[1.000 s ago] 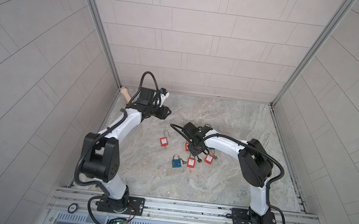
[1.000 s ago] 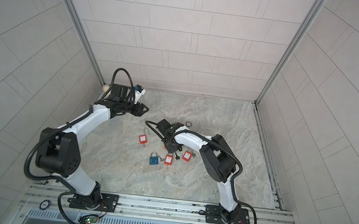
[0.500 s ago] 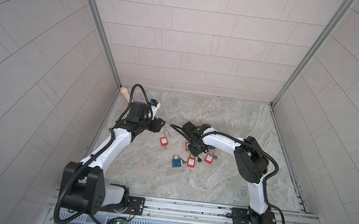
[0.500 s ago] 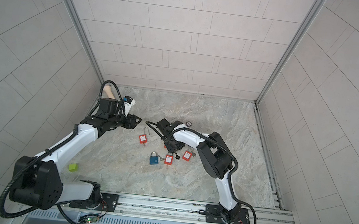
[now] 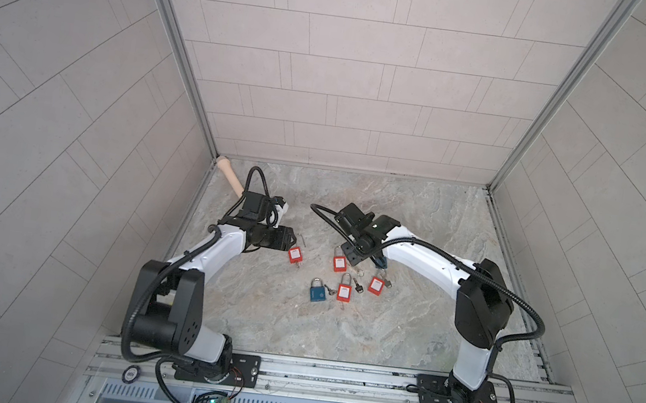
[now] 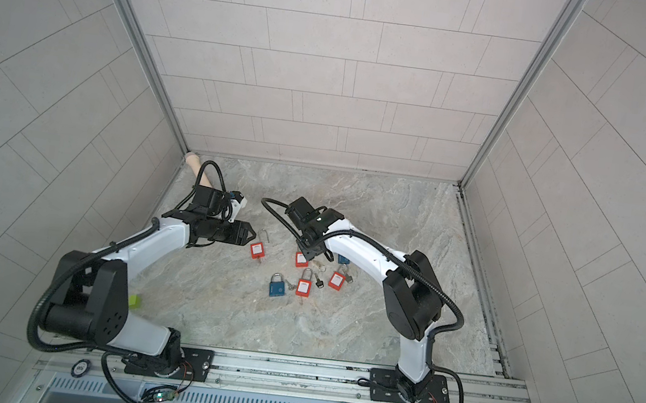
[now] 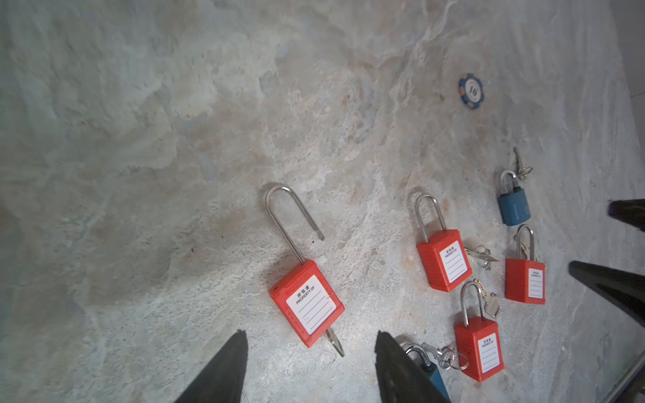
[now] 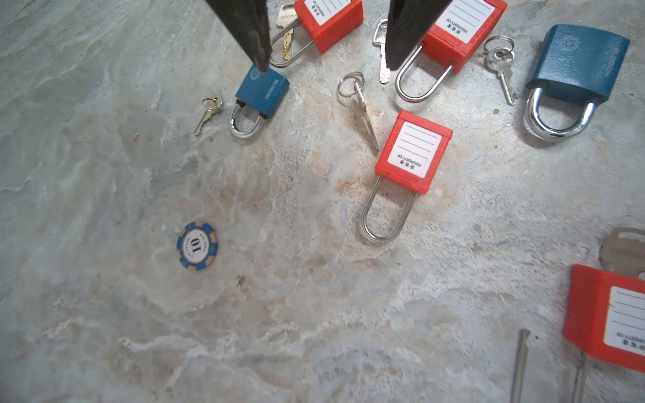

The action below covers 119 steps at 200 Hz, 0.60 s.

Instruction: Lock with the key

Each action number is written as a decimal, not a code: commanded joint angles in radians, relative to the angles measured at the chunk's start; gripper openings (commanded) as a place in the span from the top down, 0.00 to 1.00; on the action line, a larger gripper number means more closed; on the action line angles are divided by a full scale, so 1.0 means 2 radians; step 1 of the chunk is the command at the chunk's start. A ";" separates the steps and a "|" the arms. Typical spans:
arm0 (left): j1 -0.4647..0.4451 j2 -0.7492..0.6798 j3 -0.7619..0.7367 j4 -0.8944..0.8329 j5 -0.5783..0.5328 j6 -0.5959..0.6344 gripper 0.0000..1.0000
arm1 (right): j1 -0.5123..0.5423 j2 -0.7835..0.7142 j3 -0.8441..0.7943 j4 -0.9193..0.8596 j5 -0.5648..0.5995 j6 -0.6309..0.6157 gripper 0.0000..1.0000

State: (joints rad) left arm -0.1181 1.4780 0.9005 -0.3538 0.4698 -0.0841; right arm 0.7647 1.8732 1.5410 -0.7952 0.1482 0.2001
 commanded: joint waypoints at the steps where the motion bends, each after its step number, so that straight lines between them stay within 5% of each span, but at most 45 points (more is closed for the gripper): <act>1: 0.002 0.027 0.019 -0.023 0.010 -0.013 0.33 | -0.002 0.002 0.006 -0.005 -0.007 -0.030 0.45; 119: -0.040 0.124 0.055 -0.020 -0.006 -0.043 0.30 | -0.046 0.088 0.013 -0.045 -0.059 -0.082 0.51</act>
State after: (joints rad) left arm -0.1711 1.7065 0.9794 -0.3828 0.4778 -0.1349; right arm 0.6899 2.0247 1.5471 -0.8486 0.0570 0.0689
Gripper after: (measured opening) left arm 0.702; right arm 0.492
